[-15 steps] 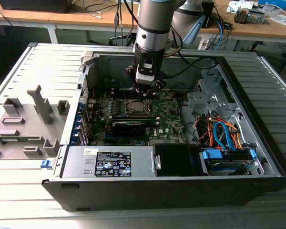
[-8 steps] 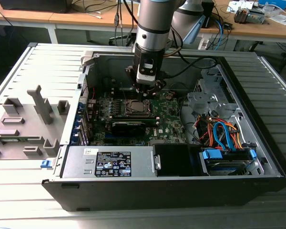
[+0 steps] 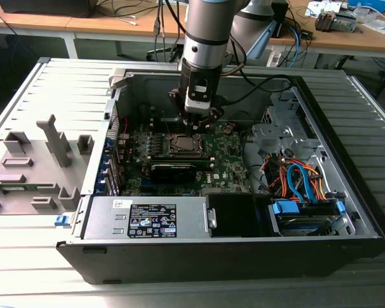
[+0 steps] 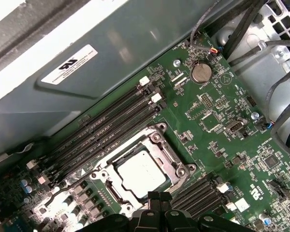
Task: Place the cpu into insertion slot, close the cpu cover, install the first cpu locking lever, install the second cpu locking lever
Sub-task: 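Install the first cpu locking lever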
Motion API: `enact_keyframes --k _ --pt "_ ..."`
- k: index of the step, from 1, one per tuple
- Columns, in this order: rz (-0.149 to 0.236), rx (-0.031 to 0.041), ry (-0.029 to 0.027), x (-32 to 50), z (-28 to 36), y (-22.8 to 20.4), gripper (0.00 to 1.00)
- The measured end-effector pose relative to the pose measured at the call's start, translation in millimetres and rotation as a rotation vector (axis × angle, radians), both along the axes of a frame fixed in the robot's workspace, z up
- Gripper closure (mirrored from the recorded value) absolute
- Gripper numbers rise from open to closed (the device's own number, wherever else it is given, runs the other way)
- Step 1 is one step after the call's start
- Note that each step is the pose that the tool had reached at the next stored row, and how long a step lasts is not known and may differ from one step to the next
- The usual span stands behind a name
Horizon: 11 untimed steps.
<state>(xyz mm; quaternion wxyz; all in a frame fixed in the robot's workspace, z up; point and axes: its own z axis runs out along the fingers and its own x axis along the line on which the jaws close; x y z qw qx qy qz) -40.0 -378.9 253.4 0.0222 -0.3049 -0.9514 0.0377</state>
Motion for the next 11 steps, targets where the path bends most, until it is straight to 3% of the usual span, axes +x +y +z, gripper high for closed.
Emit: enact_keyframes --k 11 --pt "0.025 0.0000 0.0000 0.0 0.0 0.0 0.89"
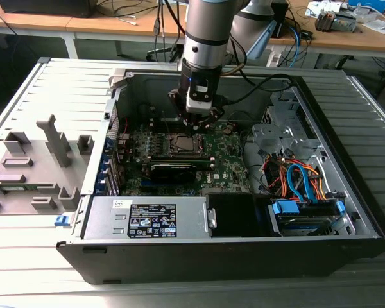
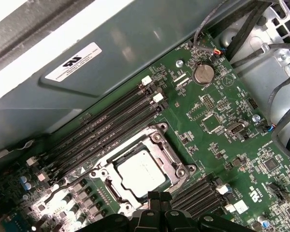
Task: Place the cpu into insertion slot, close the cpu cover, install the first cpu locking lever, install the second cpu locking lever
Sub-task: 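Install the first cpu locking lever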
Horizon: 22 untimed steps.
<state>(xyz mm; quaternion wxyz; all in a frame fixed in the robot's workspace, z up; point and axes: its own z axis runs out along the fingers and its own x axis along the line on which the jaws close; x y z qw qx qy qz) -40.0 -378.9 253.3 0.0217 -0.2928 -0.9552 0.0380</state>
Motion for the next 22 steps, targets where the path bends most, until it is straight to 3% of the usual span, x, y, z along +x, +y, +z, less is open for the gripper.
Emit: enact_keyframes --k 22 --pt "0.061 -0.0001 0.0000 0.0 0.0 0.0 0.89"
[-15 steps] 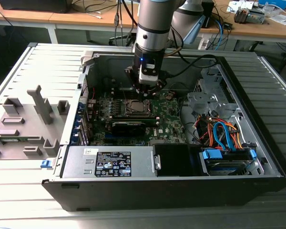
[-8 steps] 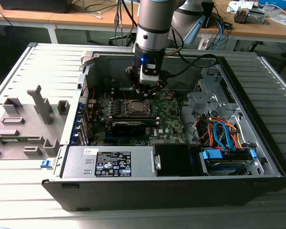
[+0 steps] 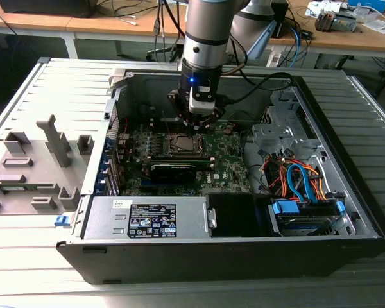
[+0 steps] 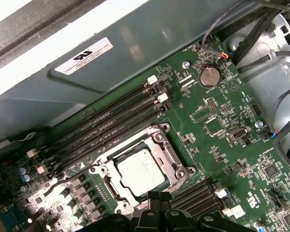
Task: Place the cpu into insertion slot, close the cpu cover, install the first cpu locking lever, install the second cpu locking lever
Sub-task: 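Install the first cpu locking lever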
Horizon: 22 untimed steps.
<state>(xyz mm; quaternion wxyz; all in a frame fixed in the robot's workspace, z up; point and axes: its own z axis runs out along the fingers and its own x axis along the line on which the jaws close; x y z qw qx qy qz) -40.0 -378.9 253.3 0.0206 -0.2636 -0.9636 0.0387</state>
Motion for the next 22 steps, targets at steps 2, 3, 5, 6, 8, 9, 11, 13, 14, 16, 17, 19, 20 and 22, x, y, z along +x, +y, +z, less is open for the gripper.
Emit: enact_keyframes --k 2,3,5,6,8,9,11,13,14,16,17,19,20,22 --pt "0.005 0.0001 0.0000 0.0 0.0 0.0 0.89" --pt "0.007 0.0000 0.0000 0.0 0.0 0.0 0.89" --pt "0.013 0.0000 0.0000 0.0 0.0 0.0 0.89" --pt "0.016 0.0001 0.0000 0.0 0.0 0.0 0.89" --pt "0.021 0.0001 0.0000 0.0 0.0 0.0 0.89" --pt "0.024 0.0000 0.0000 0.0 0.0 0.0 0.89" --pt "0.028 0.0000 0.0000 0.0 0.0 0.0 0.89" --pt "0.034 0.0001 0.0000 0.0 0.0 0.0 0.89" --pt "0.036 0.0000 0.0000 0.0 0.0 0.0 0.89" --pt "0.040 0.0000 0.0000 0.0 0.0 0.0 0.89" --pt "0.042 0.0000 0.0000 0.0 0.0 0.0 0.89" --pt "0.048 0.0001 0.0000 0.0 -0.1 0.0 0.89" --pt "0.052 0.0001 0.0000 0.0 -0.1 0.0 0.89" --pt "0.057 0.0001 0.0000 0.0 -0.1 0.0 0.89"
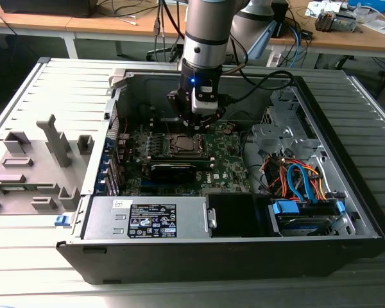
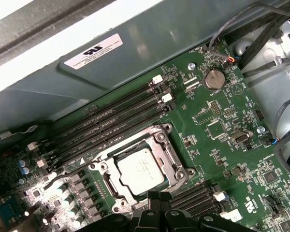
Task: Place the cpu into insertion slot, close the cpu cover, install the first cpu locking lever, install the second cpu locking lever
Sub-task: 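Install the first cpu locking lever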
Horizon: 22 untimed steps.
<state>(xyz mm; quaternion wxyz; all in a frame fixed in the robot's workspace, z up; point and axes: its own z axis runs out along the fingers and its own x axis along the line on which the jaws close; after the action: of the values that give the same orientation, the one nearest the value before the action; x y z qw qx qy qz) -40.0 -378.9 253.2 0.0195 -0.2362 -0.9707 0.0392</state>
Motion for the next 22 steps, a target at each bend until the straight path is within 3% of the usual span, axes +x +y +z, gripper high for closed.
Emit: enact_keyframes --k 22 --pt "0.051 0.0000 0.0000 0.0 -0.1 0.0 0.89"
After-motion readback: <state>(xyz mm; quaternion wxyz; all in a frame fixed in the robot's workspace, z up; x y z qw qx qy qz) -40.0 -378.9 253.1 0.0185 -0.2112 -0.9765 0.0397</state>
